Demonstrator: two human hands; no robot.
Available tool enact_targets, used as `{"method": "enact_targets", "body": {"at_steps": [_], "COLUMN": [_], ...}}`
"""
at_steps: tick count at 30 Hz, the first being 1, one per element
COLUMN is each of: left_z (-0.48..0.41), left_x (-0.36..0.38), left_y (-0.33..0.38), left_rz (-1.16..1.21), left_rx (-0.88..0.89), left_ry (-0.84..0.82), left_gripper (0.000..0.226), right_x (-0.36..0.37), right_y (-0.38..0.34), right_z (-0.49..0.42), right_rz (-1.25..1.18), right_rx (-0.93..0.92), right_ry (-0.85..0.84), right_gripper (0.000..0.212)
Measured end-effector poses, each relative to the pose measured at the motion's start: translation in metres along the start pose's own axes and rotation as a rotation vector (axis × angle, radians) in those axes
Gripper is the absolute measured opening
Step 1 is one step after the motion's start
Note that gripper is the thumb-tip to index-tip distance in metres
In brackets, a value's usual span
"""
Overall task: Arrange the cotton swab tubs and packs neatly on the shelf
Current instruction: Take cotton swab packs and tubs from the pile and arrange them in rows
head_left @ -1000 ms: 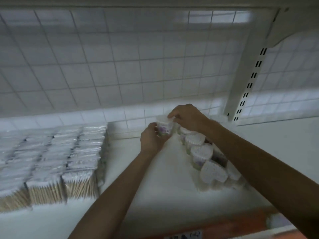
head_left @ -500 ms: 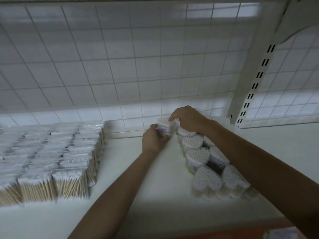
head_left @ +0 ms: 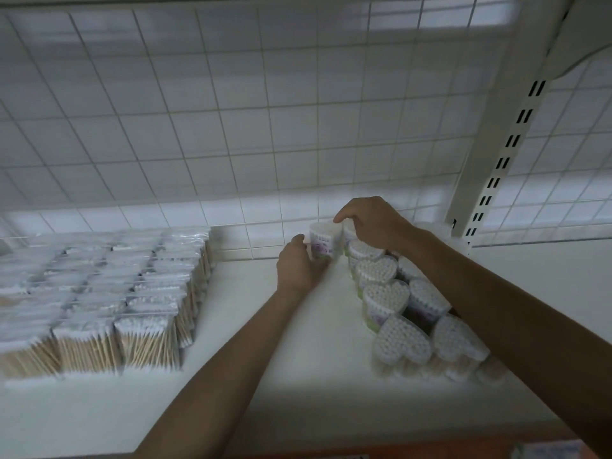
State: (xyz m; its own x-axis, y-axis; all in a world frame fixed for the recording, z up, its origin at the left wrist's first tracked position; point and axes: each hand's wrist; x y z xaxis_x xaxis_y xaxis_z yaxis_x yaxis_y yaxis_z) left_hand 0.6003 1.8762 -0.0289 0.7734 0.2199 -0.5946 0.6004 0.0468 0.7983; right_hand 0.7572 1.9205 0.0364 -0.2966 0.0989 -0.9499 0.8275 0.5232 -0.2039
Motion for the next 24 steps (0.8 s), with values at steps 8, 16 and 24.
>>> {"method": "enact_targets", "body": {"at_steps": [8, 16, 24], "left_z": [0.014, 0.039, 0.070], "left_x": [-0.049, -0.138, -0.231], "left_y": [0.017, -0.006, -0.067], "left_rz": [-0.117, -0.296, -0.433], "left_rx": [0.222, 0.303, 0.249], "left_ry": [0.122, 0.317, 0.413], "left_gripper": [0.053, 0.045, 0.040], "right_x": [-0.007, 0.008, 0.033], "right_y": [-0.054, -0.141, -0.257], "right_z": [-0.006, -0.025, -0.043], "right_rz": [-0.012, -0.011, -0.037], "right_rx": [-0.174, -0.243, -0.322], "right_ry": [0.079, 0.097, 0.091], "right_gripper": [0.027, 0.028, 0.029]}}
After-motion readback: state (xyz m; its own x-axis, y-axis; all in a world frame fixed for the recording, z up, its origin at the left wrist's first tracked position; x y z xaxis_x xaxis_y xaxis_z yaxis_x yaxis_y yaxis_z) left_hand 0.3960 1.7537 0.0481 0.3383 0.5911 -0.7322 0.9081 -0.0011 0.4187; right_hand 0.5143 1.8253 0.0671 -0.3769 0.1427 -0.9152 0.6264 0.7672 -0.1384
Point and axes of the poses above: each hand's wrist, its own z-axis away from the middle knuckle, its own x-axis out of the palm, y = z × x, and after that the axes turned 6 degrees about z, right-handed
